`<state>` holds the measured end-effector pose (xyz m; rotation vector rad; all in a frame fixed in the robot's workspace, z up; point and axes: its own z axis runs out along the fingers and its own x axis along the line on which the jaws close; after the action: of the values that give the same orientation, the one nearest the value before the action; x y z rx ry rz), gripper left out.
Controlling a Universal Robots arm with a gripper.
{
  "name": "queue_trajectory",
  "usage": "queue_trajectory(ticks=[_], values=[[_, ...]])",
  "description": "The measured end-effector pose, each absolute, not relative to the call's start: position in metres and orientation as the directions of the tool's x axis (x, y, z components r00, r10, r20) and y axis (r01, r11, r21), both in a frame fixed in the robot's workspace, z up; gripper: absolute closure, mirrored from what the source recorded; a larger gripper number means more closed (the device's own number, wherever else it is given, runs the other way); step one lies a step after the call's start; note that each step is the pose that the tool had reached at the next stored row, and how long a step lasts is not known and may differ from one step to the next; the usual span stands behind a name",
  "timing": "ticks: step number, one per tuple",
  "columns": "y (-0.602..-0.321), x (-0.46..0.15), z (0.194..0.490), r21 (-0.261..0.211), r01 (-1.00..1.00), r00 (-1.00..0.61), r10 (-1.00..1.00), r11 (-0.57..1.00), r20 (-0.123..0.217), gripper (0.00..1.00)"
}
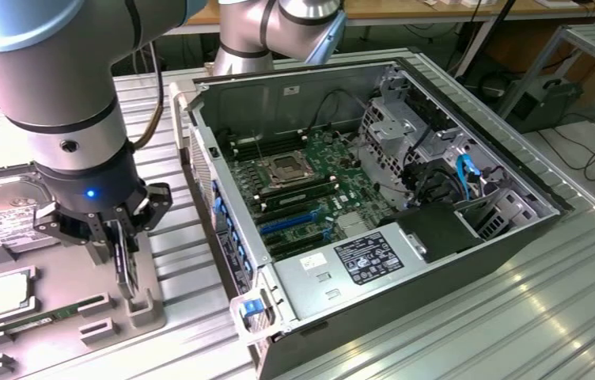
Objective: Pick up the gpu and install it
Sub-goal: 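Pick up the gpu and move the gpu toward the slot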
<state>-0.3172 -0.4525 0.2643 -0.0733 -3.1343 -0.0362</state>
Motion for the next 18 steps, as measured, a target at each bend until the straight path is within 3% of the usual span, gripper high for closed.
queue_trajectory(ticks=[18], values=[[-0.452,-0.316,0.287,0.023,0.047,-0.999,0.047,0.999,0.007,0.73]])
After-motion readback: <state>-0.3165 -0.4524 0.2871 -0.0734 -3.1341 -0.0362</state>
